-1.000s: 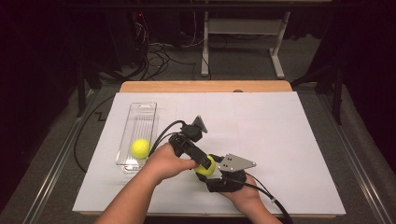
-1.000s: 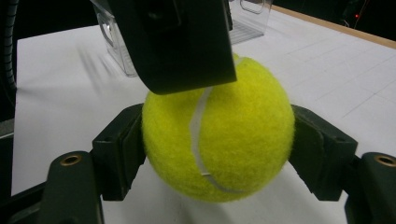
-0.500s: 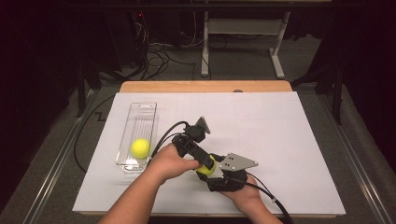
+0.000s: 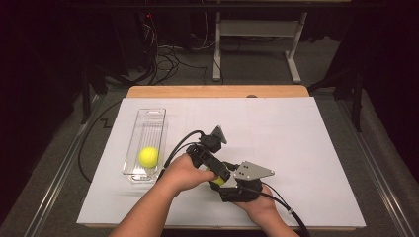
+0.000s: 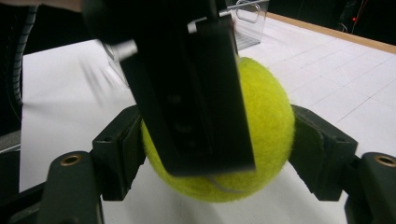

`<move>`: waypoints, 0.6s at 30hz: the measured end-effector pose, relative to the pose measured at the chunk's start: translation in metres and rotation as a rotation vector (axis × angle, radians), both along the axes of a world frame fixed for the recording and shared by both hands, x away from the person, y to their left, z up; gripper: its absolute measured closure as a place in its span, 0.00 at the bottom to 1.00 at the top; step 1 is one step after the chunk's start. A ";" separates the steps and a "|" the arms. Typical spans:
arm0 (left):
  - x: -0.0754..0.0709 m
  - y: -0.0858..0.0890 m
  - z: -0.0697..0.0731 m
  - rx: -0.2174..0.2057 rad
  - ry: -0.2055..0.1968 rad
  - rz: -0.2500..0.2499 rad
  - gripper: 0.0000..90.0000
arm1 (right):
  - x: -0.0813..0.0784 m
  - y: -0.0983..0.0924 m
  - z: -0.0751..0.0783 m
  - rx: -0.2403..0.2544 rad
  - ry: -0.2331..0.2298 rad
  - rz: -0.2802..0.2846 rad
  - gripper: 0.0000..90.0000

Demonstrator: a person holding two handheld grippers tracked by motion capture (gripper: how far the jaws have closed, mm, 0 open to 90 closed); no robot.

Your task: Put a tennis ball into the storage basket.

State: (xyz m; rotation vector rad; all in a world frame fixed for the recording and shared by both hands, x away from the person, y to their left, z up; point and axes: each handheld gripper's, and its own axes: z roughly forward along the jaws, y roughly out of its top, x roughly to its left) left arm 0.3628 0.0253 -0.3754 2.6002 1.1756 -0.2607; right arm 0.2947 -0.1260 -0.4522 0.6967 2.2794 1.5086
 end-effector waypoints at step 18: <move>0.003 -0.004 -0.009 -0.003 0.042 0.000 0.04 | -0.001 0.000 0.000 0.016 -0.001 -0.001 0.30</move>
